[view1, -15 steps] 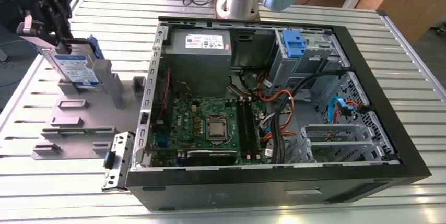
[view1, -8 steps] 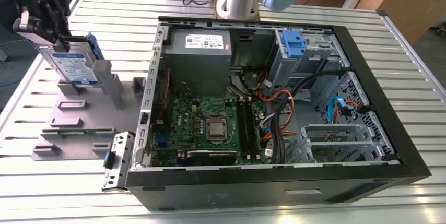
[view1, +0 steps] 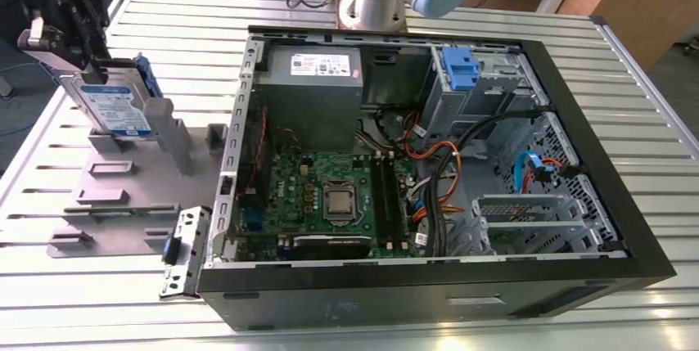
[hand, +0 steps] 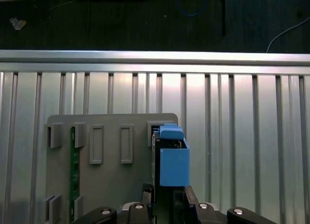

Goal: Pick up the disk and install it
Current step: 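Pick up the disk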

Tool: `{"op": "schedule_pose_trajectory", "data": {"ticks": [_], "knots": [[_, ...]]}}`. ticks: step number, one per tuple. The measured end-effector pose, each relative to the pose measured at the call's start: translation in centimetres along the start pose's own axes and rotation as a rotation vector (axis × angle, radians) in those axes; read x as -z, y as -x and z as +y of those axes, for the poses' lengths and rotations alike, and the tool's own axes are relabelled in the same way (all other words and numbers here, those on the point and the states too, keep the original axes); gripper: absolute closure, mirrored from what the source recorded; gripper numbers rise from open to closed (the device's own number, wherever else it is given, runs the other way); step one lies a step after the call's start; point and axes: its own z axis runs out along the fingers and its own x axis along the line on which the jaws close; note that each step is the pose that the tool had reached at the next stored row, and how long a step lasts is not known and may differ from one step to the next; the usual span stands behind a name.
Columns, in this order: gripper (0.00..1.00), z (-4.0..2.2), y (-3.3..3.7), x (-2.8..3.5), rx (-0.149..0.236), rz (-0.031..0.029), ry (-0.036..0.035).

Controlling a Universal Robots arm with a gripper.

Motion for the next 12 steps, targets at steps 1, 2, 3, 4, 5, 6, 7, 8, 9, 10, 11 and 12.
{"op": "schedule_pose_trajectory", "data": {"ticks": [1, 2, 3, 4, 5, 6, 7, 8, 9, 10, 11, 12], "knots": [[0.65, 0.0, 0.0, 0.0, -0.002, -0.0001, 0.0], [0.65, 0.0, 0.0, -0.01, -0.005, -0.0003, 0.0], [0.65, 0.0, 0.0, -0.01, -0.008, -0.0004, 0.0], [0.65, 0.0, 0.0, -0.02, -0.012, -0.0007, -0.0002], [0.65, 0.0, 0.0, -0.03, -0.016, -0.001, -0.0004], [0.65, 0.0, 0.0, -0.03, -0.018, -0.001, -0.0003], [0.65, 0.0, 0.0, -0.03, -0.018, -0.0011, -0.0004], [0.65, 0.0, 0.0, -0.03, -0.018, -0.0011, -0.0004], [0.65, 0.0, 0.0, -0.03, -0.018, -0.0011, -0.0004], [0.65, 0.0, 0.0, -0.03, -0.019, -0.0012, -0.0004], [0.65, 0.0, 0.0, -0.04, -0.025, -0.0015, -0.0005], [0.65, 0.0, 0.0, -0.04, -0.031, -0.0018, -0.0006]]}}
